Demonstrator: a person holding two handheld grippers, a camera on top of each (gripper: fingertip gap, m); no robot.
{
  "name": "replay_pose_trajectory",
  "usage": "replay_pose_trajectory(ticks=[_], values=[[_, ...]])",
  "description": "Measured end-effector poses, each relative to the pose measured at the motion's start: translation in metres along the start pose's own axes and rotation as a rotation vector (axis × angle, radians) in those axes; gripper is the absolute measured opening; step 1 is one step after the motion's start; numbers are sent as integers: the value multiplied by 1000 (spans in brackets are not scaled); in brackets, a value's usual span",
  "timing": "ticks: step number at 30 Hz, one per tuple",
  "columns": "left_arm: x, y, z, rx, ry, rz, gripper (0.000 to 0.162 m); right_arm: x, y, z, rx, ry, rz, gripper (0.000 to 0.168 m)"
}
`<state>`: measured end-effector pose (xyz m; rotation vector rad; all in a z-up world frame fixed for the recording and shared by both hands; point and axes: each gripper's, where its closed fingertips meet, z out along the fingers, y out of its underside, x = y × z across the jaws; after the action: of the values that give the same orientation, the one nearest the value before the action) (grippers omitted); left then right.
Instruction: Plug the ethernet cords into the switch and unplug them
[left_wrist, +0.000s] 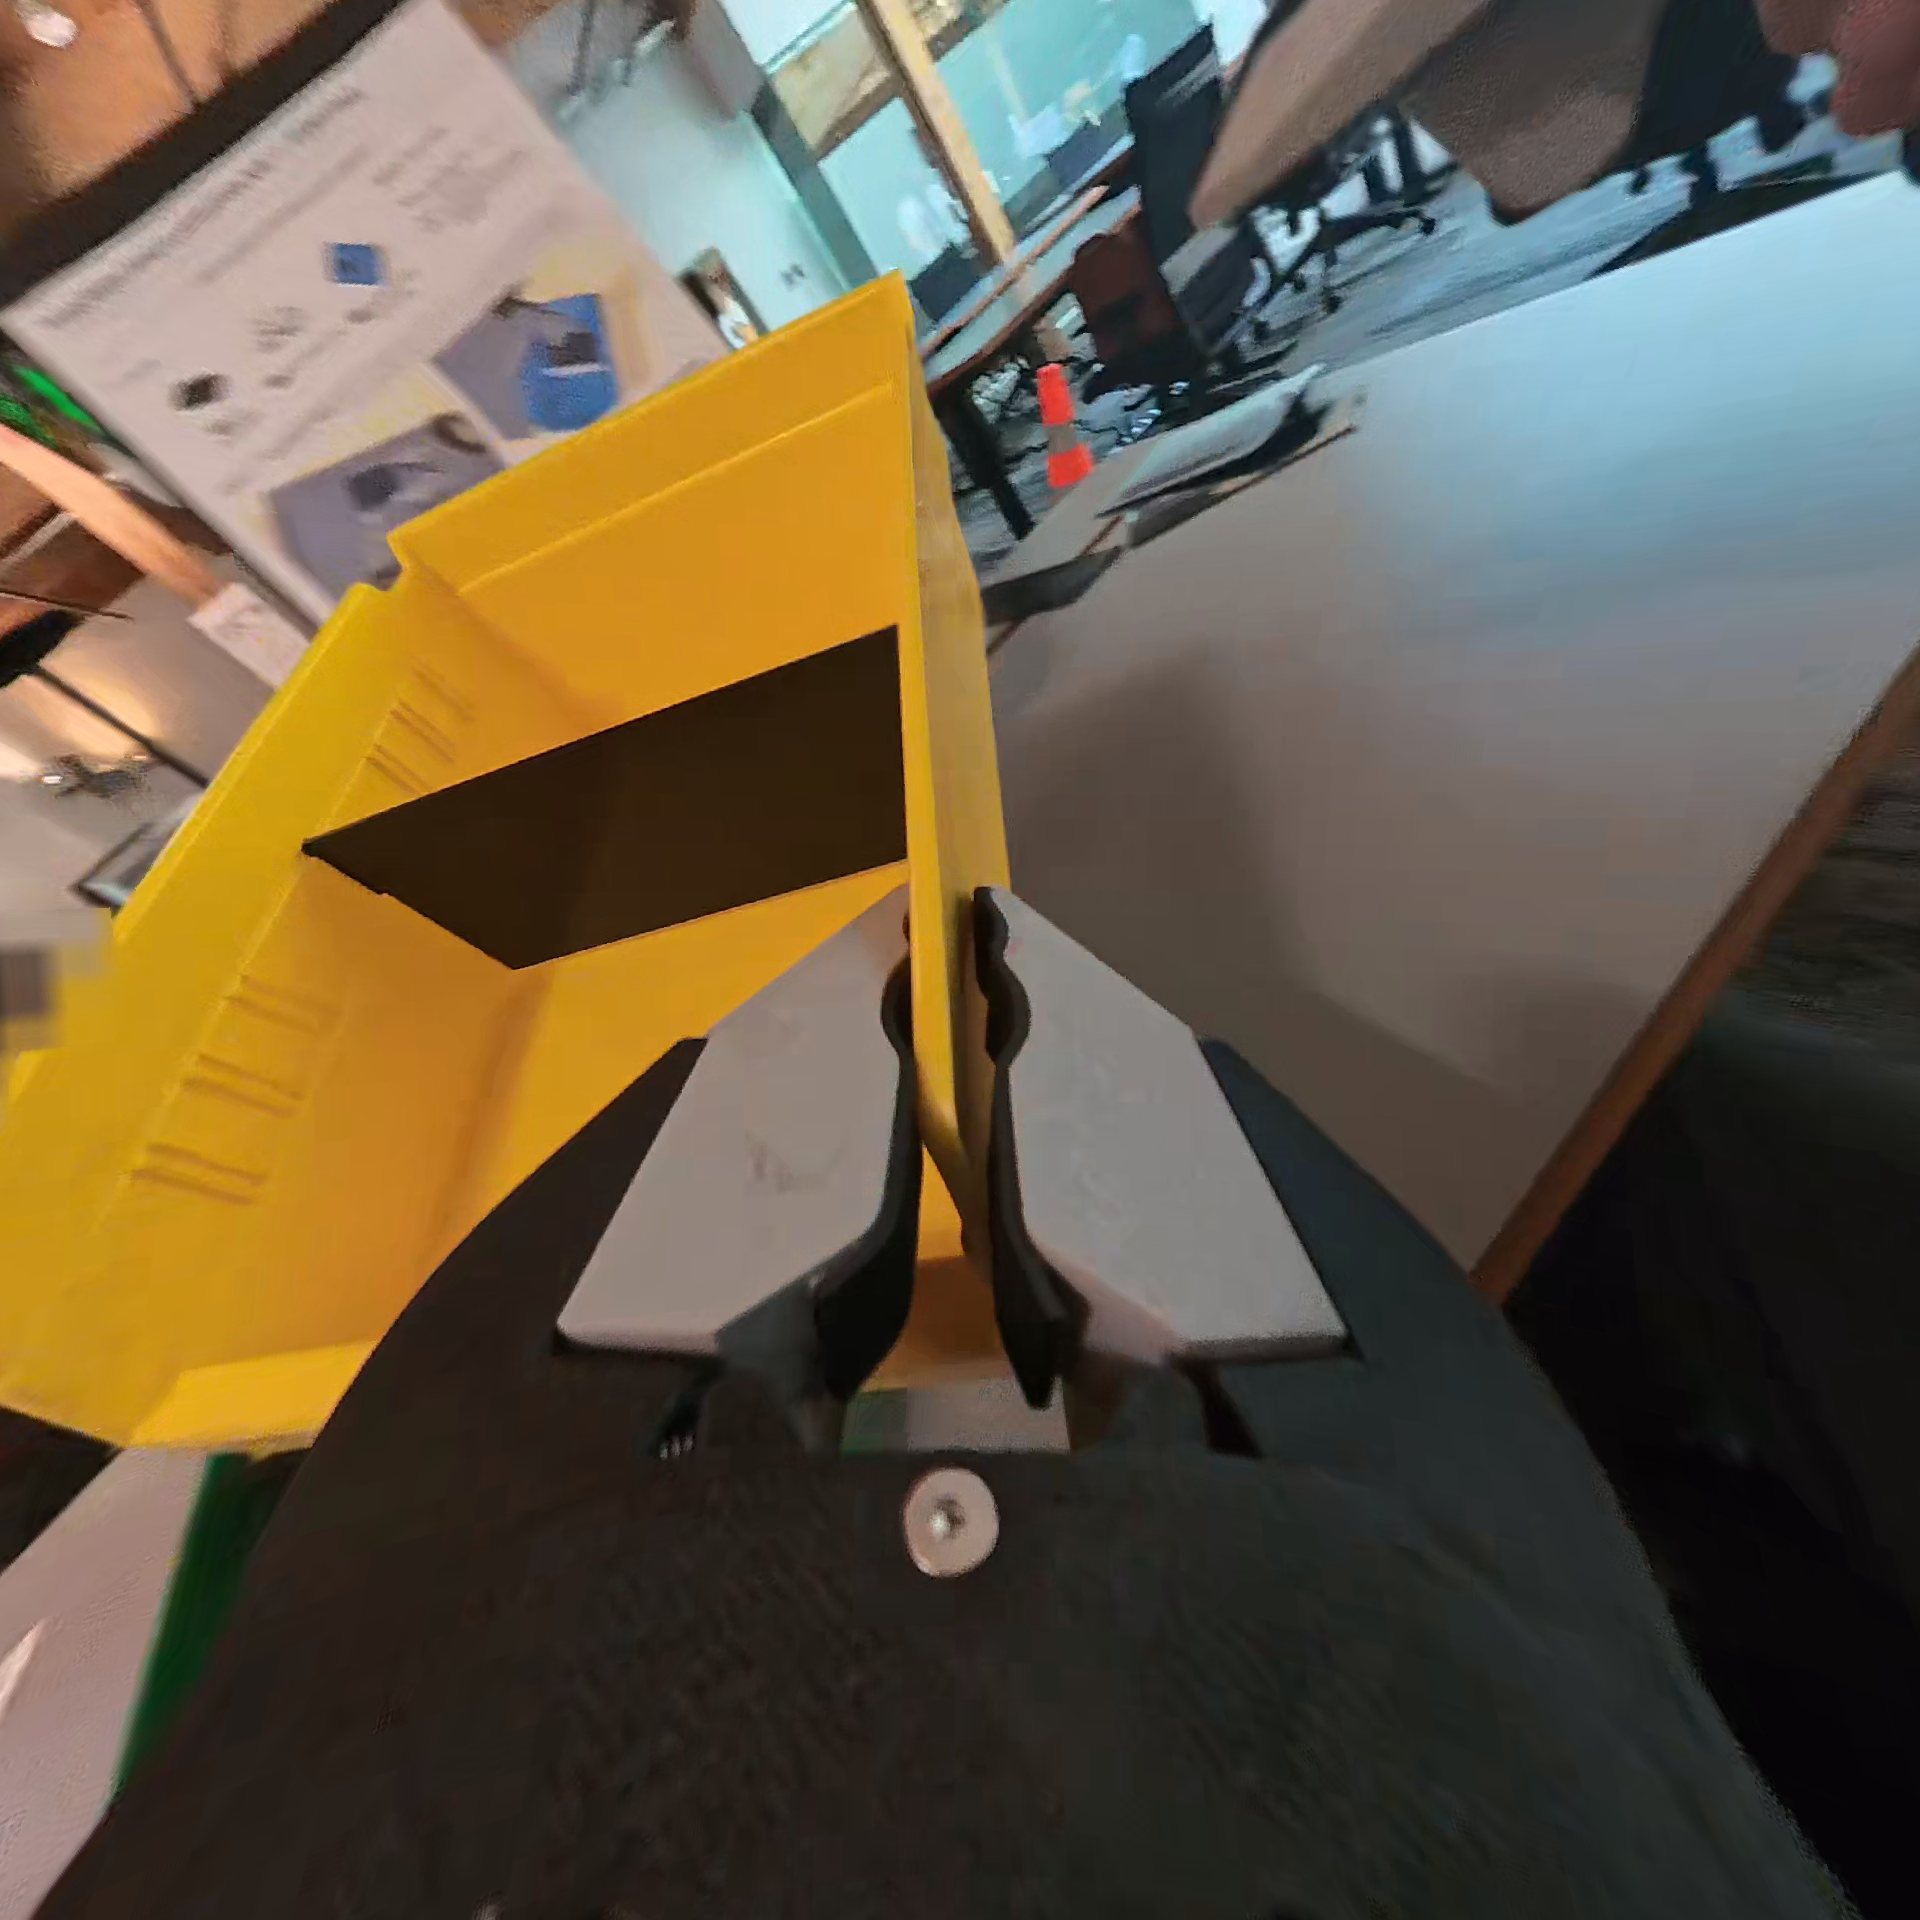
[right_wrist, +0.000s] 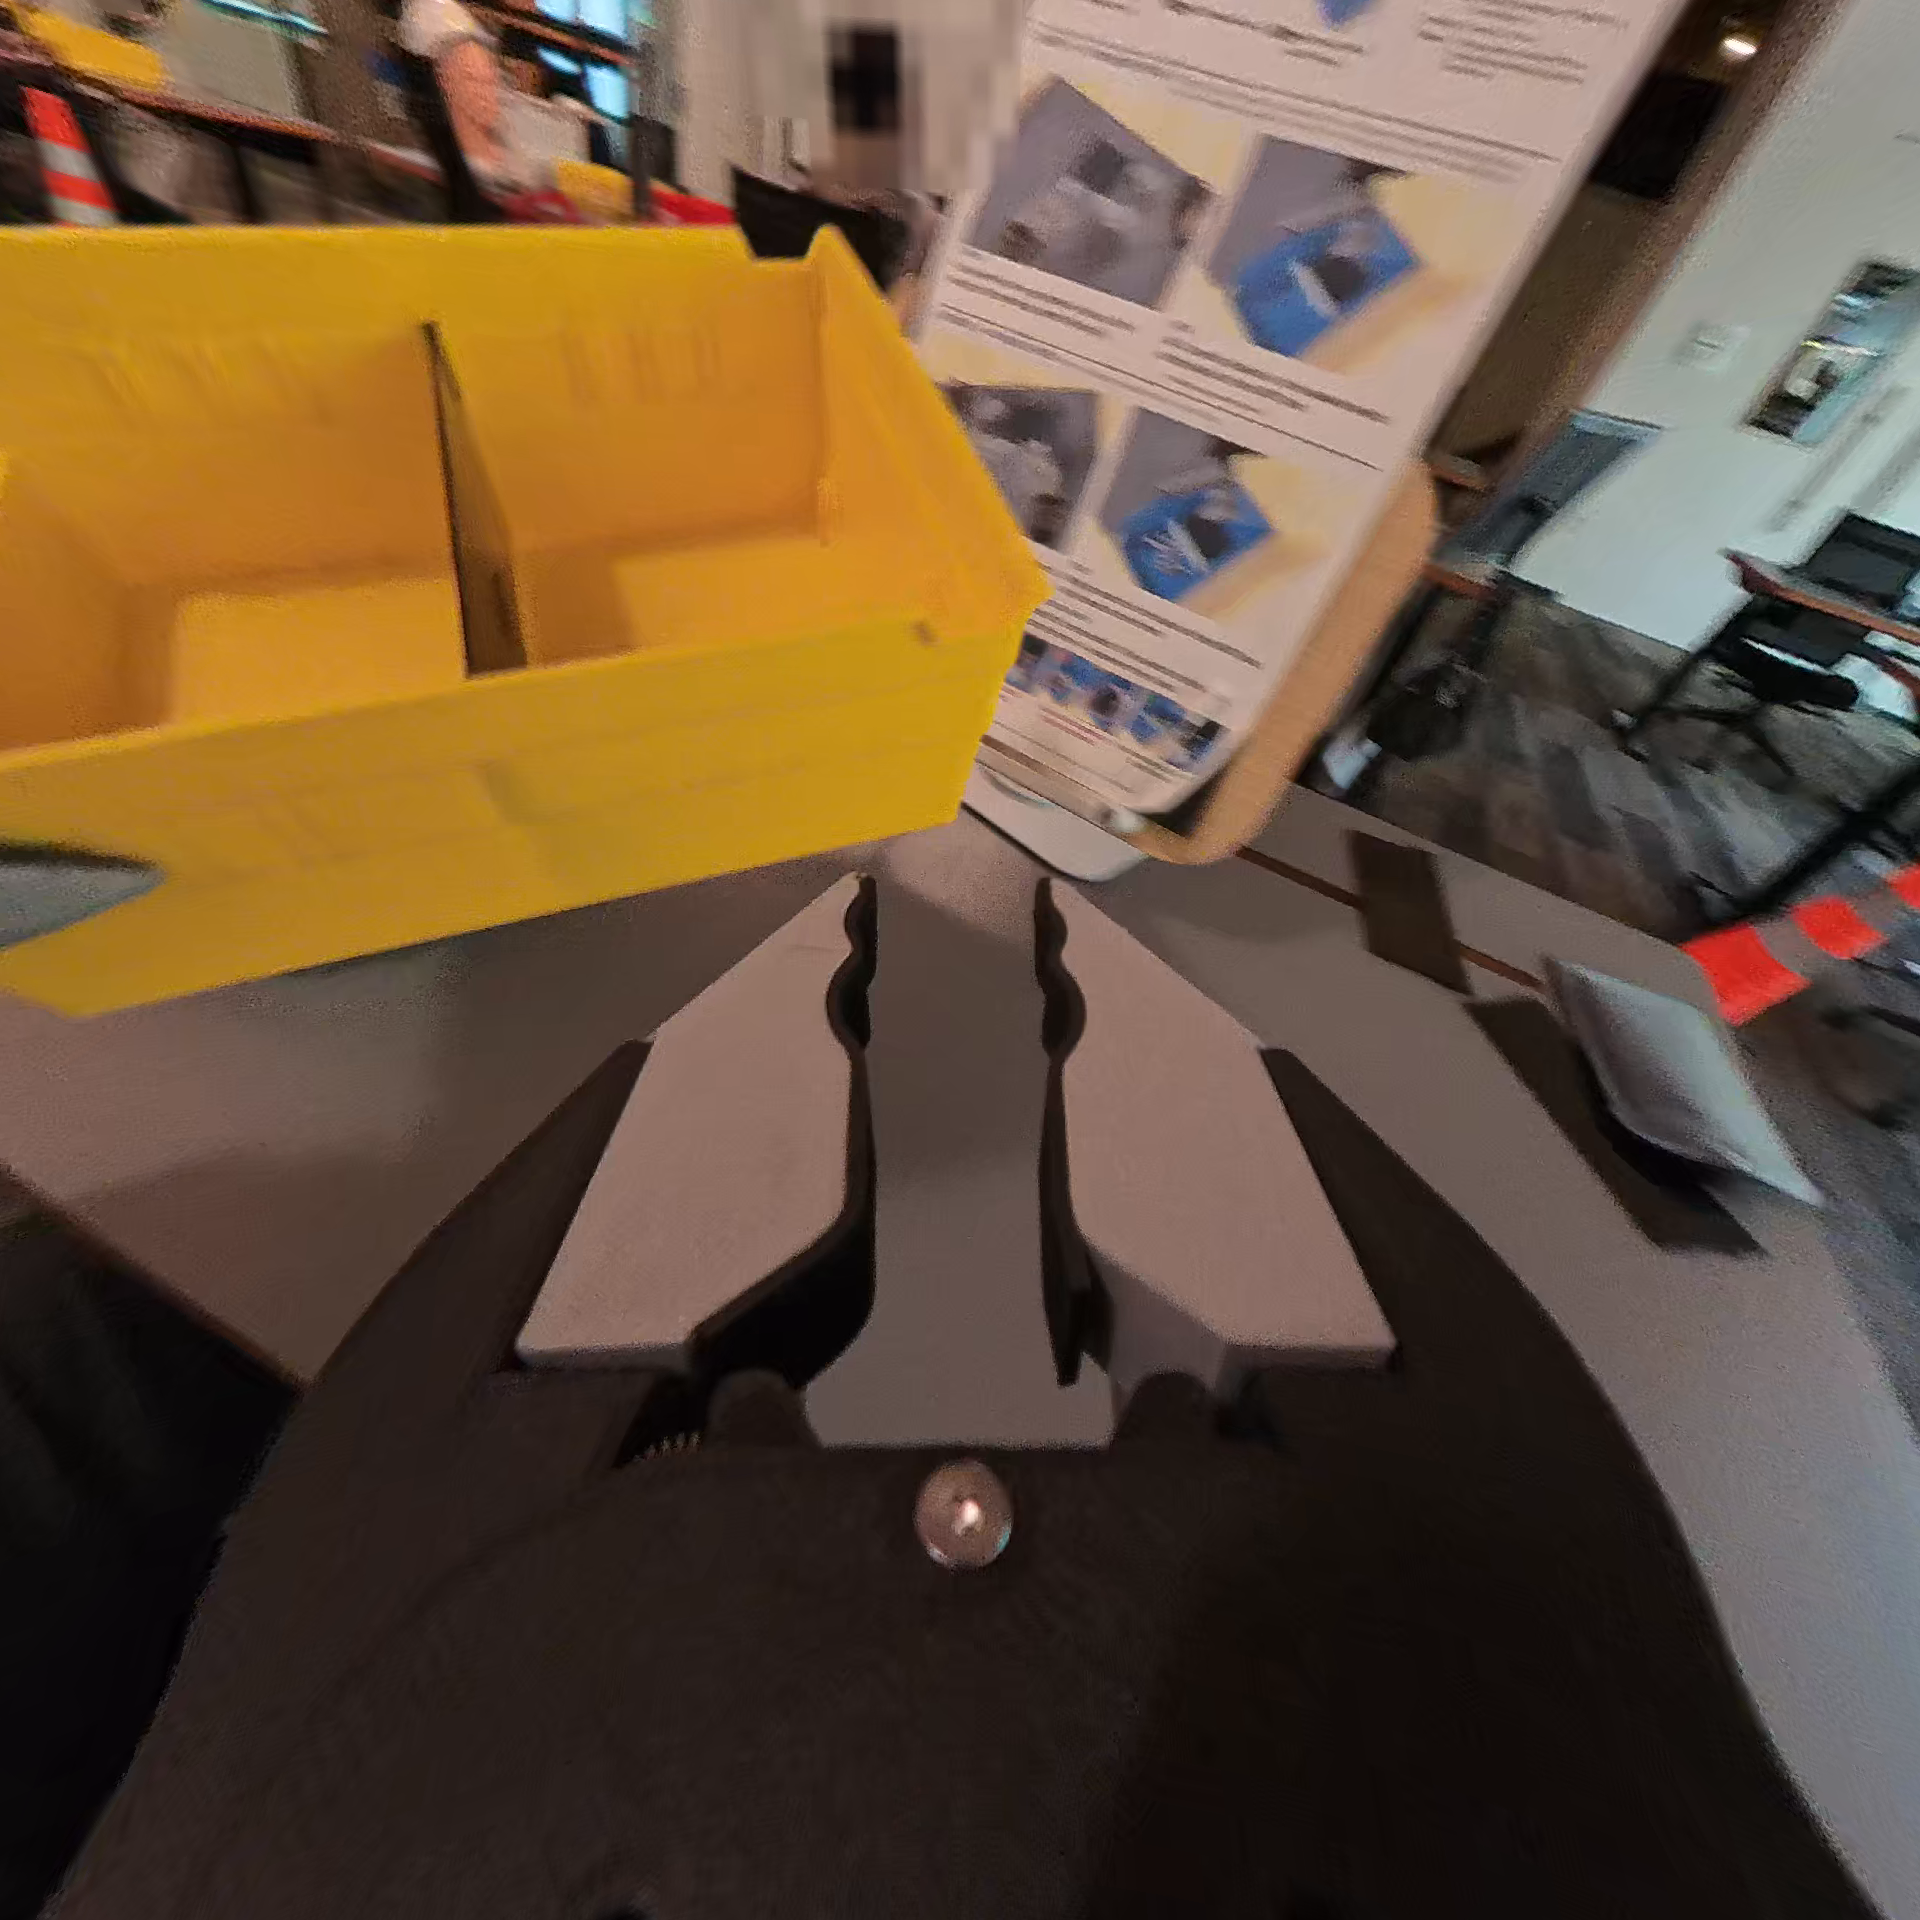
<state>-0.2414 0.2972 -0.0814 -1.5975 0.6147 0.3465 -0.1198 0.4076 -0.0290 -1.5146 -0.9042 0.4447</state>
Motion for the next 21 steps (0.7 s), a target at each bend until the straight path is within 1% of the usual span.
replay_pose_trajectory(ticks=[1, 3, 4, 7, 10, 11, 12, 14, 16, 17, 19, 21], values=[[18, -2, 15, -9, 27, -3, 3, 20, 10, -5, -37, 42, 4, 27], [51, -5, 45, -30, 78, -18, 3, 48, 30, -15, -118, 91, 26, 25], [66, -7, 59, -37, 98, -16, 3, 54, 38, -17, -143, 87, 41, 25], [104, -8, 96, -47, 154, -28, 4, 50, 58, -19, -225, 6, 27, 24], [143, -7, 119, -105, 253, -86, 3, 46, 65, -15, -254, 7, -46, 25], [157, -3, 123, -144, 308, -110, 5, 41, 66, -12, -262, -5, -54, 28], [167, -2, 125, -156, 344, -146, 22, 37, 67, -9, -267, -18, -58, 30], [179, -1, 123, -168, 396, -248, 39, 36, 72, -5, -311, 4, -72, 32], [178, 2, 113, -176, 388, -272, 56, 38, 78, -3, -363, 36, -86, 31], [175, 4, 105, -183, 386, -278, 64, 33, 78, -3, -366, 19, -90, 31], [162, 8, 81, -185, 380, -290, 70, 10, 76, -3, -354, -93, -97, 32], [141, 8, 51, -146, 393, -333, 67, -26, 73, -6, -336, -267, -143, 31]])
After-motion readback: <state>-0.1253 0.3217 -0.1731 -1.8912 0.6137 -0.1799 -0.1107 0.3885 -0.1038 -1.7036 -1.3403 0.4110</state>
